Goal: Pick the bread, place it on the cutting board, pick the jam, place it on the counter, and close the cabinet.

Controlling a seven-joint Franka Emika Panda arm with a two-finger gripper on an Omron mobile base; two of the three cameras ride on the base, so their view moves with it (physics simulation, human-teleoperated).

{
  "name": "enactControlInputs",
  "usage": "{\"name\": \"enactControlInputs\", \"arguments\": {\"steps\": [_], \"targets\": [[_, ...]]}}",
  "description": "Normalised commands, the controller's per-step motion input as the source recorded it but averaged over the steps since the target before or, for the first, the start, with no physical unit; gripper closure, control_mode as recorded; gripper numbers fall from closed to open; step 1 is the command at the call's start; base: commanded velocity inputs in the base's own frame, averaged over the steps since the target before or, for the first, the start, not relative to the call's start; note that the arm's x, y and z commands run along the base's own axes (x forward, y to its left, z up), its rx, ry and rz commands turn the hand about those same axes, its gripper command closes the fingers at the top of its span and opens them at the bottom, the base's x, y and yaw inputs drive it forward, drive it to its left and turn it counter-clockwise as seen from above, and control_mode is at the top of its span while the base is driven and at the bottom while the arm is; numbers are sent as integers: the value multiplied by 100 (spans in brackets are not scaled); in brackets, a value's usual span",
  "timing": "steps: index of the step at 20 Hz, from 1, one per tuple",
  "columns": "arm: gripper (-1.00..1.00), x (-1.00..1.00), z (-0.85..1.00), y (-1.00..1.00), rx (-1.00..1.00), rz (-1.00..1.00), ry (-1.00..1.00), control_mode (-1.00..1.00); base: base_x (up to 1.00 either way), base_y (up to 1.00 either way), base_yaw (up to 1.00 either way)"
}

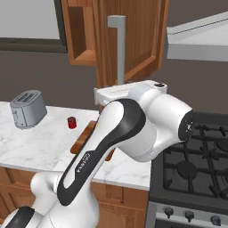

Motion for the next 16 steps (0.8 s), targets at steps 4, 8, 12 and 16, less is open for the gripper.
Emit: {"name": "enactControlInputs", "arguments": {"steps": [4,8,12,16], "targets": [[-100,6,0,48,0,0,-8,-100,0,0,0],[-100,8,0,46,0,0,-6,-100,0,0,0],[-100,14,0,42,0,0,-4,-100,0,0,0],[-100,20,0,38,0,0,-3,-100,0,0,0]]}}
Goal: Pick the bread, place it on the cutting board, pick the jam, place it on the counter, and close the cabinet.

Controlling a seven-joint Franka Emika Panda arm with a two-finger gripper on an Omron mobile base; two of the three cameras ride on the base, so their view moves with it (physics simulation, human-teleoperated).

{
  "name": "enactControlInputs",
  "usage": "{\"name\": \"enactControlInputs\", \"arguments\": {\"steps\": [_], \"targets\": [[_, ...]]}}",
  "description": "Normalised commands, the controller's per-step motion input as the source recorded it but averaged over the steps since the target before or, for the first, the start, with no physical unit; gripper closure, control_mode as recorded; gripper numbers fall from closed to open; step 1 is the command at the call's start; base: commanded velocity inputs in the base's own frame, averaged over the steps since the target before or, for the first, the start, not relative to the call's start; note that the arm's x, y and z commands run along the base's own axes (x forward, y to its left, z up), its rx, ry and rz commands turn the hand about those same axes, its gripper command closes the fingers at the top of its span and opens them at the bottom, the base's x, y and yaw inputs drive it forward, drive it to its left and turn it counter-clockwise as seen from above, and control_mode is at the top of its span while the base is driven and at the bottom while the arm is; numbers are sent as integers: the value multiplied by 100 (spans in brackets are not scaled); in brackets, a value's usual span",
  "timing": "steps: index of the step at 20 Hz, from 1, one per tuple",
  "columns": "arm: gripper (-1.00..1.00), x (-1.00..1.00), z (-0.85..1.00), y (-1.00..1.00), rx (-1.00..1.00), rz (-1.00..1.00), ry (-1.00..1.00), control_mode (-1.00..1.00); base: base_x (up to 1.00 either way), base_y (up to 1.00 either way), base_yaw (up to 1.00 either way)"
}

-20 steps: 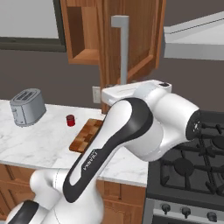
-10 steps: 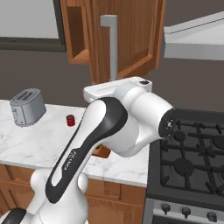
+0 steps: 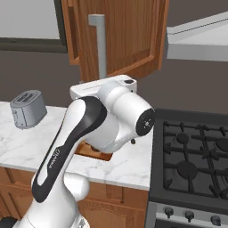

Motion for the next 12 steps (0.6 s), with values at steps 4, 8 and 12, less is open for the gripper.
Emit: {"name": "enactControlInputs", "arguments": {"steps": [4,8,12], "targets": [[-100,25,0,41,0,0,-1,-100,0,0,0],[-100,28,0,43,0,0,0,-100,0,0,0],[-100,38,-2,47,0,0,0,-100,0,0,0]]}}
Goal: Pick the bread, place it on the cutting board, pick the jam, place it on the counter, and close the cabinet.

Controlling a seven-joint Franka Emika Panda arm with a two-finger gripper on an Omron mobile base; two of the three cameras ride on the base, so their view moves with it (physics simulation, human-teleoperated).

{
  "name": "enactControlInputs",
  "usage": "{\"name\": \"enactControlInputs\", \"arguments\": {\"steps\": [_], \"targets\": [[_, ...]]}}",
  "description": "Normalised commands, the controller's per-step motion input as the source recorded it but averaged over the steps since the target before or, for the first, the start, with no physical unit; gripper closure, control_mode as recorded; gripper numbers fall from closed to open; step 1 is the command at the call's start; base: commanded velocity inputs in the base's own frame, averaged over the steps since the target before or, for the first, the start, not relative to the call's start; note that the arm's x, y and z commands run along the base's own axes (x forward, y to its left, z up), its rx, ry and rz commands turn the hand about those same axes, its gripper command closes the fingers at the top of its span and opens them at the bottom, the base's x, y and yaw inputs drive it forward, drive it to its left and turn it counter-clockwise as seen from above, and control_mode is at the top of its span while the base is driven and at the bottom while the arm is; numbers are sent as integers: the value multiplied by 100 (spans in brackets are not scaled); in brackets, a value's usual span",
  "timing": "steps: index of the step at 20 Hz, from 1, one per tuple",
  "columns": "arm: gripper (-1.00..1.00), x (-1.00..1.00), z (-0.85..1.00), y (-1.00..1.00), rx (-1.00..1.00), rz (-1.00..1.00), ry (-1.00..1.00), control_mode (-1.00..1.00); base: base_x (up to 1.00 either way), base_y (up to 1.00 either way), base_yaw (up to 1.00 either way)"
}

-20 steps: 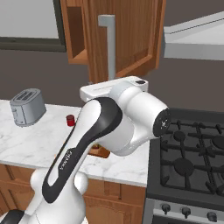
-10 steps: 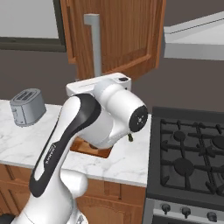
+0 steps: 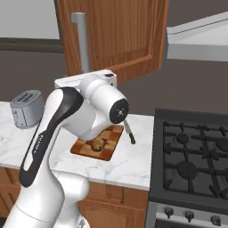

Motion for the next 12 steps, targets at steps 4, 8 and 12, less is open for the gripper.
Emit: {"name": "enactControlInputs", "arguments": {"steps": [4,8,12], "targets": [[-100,33,-3,45,0,0,0,-100,0,0,0],[-100,32,-3,44,0,0,0,-100,0,0,0],[-100,36,-1,38,0,0,0,-100,0,0,0]]}}
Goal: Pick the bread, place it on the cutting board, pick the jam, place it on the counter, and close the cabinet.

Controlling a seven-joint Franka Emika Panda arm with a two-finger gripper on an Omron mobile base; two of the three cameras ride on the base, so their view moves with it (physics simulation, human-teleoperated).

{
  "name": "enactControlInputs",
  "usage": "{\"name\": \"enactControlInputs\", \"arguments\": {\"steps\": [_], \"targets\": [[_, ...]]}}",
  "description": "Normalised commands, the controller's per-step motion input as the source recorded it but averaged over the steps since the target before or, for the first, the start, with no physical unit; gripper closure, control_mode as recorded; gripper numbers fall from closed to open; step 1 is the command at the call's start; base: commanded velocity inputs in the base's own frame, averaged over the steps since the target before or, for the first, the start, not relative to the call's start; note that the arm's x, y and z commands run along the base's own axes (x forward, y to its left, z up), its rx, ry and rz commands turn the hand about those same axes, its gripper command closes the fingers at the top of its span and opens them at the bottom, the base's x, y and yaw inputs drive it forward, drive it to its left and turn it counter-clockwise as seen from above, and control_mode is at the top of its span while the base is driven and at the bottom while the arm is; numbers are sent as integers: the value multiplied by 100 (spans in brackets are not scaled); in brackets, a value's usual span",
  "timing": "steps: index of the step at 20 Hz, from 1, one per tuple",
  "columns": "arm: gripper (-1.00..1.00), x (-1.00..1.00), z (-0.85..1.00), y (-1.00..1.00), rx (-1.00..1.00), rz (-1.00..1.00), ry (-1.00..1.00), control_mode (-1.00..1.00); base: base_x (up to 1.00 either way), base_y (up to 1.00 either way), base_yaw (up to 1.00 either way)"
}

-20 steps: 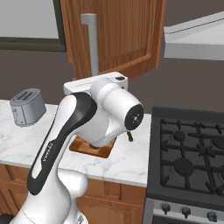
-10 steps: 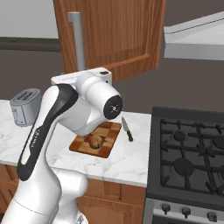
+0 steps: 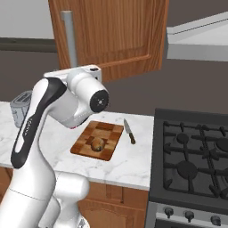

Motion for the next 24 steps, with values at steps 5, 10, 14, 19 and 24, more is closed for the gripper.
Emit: {"name": "enactControlInputs", "arguments": {"steps": [5,10,14,19,24], "targets": [[-100,39,0,33,0,0,0,-100,0,0,0],[-100,40,0,27,0,0,-1,-100,0,0,0],[-100,38,0,16,0,0,-2,-100,0,0,0],[-100,41,0,13,0,0,-4,-100,0,0,0],[-100,39,0,9,0,0,-4,-100,0,0,0]]}}
